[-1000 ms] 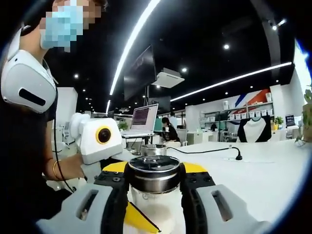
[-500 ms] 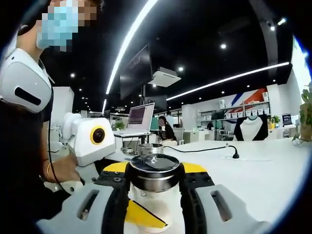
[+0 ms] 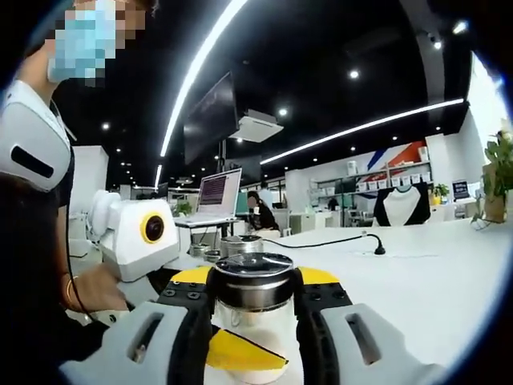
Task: Rotate the seasoning bottle until the label or dispensing opening points toward the visible target arrow and the bottle remains upright within the marked orientation range
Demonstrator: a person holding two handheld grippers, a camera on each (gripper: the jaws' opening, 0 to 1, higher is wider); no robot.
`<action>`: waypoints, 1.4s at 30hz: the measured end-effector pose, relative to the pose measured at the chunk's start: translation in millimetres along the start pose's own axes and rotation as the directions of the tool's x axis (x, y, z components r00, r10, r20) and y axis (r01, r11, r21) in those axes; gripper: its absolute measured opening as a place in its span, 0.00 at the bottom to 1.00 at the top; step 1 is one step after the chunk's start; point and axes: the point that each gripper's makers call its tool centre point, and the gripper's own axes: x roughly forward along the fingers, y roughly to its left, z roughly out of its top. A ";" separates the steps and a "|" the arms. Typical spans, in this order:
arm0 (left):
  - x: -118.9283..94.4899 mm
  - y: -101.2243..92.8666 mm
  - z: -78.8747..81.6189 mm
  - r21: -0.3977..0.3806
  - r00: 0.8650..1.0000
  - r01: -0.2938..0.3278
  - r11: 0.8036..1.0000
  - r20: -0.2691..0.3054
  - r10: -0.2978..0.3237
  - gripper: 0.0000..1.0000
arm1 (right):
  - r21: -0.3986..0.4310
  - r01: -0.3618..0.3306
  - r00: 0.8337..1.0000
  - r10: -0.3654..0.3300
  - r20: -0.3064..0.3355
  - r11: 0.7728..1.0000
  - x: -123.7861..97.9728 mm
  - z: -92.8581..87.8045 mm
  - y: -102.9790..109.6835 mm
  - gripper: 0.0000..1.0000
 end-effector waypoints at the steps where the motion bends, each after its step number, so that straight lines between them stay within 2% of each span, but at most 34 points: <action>1: 0.4 -0.1 0.1 0.000 1.000 -0.004 1.000 -0.001 0.004 0.47 | 0.003 0.008 1.000 -0.008 0.000 1.000 0.0 -0.1 -0.3 0.37; 4: 0.1 1.1 0.1 -0.008 1.000 -0.022 1.000 -0.001 0.022 0.47 | 0.000 0.046 0.999 -0.046 -0.010 0.999 -0.4 -0.2 -0.3 0.37; 8: 0.2 7.7 -0.6 -0.018 0.996 -0.087 0.996 0.001 0.087 0.47 | -0.025 0.164 0.986 -0.165 -0.035 0.986 0.1 -0.7 -1.3 0.36; 13: -0.6 9.1 -1.1 -0.024 0.994 -0.108 0.994 0.002 0.108 0.47 | -0.012 0.203 0.978 -0.203 -0.038 0.979 0.5 -1.7 -1.7 0.36; 21: 0.9 8.9 -1.1 -0.013 0.992 -0.128 0.992 0.000 0.128 0.47 | -0.048 0.284 0.955 -0.288 -0.079 0.957 6.5 -4.9 -5.0 0.37; 28: 0.0 10.6 -2.2 -0.011 0.992 -0.124 0.992 0.000 0.124 0.47 | -0.052 0.287 0.954 -0.291 -0.079 0.956 6.8 -4.8 -6.8 0.37; 32: -0.3 10.9 -2.7 -0.005 0.995 -0.101 0.995 -0.001 0.101 0.47 | -0.057 0.287 0.952 -0.292 -0.090 0.956 9.7 -6.8 -7.3 0.37; 34: -0.4 9.1 -1.7 0.033 0.996 -0.085 0.996 0.001 0.085 0.47 | -0.055 0.290 0.950 -0.294 -0.101 0.955 12.5 -9.8 -8.2 0.38; 35: -1.2 11.5 -1.9 0.004 0.995 -0.095 0.995 -0.001 0.095 0.47 | -0.048 0.283 0.953 -0.287 -0.096 0.958 12.2 -8.3 -8.3 0.38; 42: -2.9 12.0 -1.9 0.014 0.996 -0.087 0.996 -0.003 0.087 0.48 | -0.048 0.236 0.969 -0.238 -0.065 0.971 12.4 -7.3 -7.7 0.37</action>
